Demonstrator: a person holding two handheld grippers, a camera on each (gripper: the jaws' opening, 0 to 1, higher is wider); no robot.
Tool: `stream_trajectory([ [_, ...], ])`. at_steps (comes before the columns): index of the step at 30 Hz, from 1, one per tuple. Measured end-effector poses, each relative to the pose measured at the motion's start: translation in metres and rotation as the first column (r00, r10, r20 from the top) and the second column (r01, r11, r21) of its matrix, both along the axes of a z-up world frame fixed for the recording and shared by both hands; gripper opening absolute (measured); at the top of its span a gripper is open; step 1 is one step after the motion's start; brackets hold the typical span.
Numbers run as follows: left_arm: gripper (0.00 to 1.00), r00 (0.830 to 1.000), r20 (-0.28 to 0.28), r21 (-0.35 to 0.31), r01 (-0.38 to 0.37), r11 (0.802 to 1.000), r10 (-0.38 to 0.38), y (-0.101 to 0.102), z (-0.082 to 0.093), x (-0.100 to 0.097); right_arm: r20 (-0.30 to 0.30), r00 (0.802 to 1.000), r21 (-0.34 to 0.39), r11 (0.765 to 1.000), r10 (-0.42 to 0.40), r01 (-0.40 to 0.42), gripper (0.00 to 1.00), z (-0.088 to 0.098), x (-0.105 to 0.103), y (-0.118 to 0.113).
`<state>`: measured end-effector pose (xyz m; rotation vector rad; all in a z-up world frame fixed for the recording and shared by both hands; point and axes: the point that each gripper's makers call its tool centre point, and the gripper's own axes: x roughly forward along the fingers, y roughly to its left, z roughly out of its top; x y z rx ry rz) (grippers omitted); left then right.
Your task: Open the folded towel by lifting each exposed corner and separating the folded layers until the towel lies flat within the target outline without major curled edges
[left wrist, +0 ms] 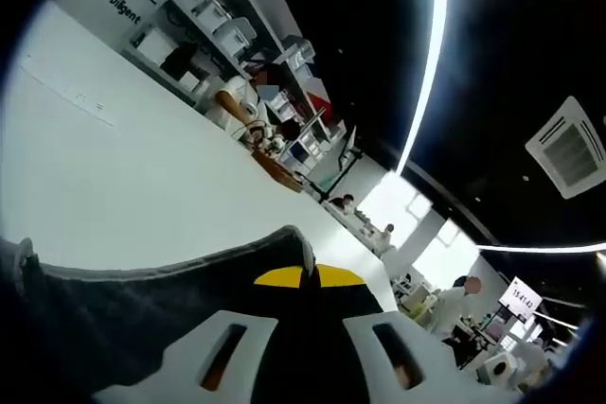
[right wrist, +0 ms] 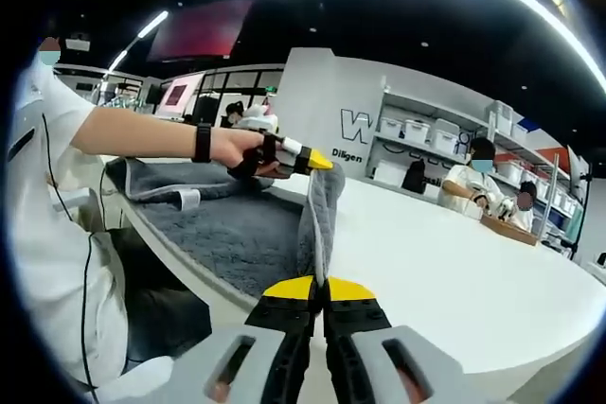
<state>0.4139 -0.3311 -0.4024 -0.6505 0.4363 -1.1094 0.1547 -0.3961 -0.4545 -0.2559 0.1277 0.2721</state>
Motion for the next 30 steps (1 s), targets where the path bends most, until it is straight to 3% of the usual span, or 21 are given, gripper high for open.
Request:
stream_trajectory([
  [6, 0.01, 1.0, -0.003, -0.034, -0.005, 0.999, 0.005, -0.007, 0.0, -0.002, -0.021, 1.0, -0.013, 1.0, -0.017, 0.017, 0.0, -0.006, -0.001, -0.003],
  [9, 0.01, 1.0, 0.006, -0.016, -0.014, 1.0, 0.014, -0.009, -0.002, 0.0, -0.029, 0.999, -0.021, 1.0, -0.021, 0.021, 0.0, -0.009, -0.001, -0.003],
  [17, 0.01, 0.999, -0.044, -0.057, -0.031, 0.998, 0.028, -0.017, -0.007, 0.003, -0.031, 0.999, -0.024, 0.999, -0.037, 0.036, 0.0, -0.009, -0.002, -0.008],
  [27, 0.01, 1.0, -0.026, -0.057, -0.005, 0.998, 0.003, -0.031, -0.002, -0.001, -0.041, 0.998, -0.008, 0.999, -0.048, 0.047, 0.0, -0.011, -0.007, -0.015],
  [30, 0.02, 0.999, -0.046, -0.068, -0.001, 0.998, -0.002, -0.033, -0.001, -0.001, -0.038, 0.998, -0.003, 0.999, -0.048, 0.048, 0.0, -0.01, -0.009, -0.016],
])
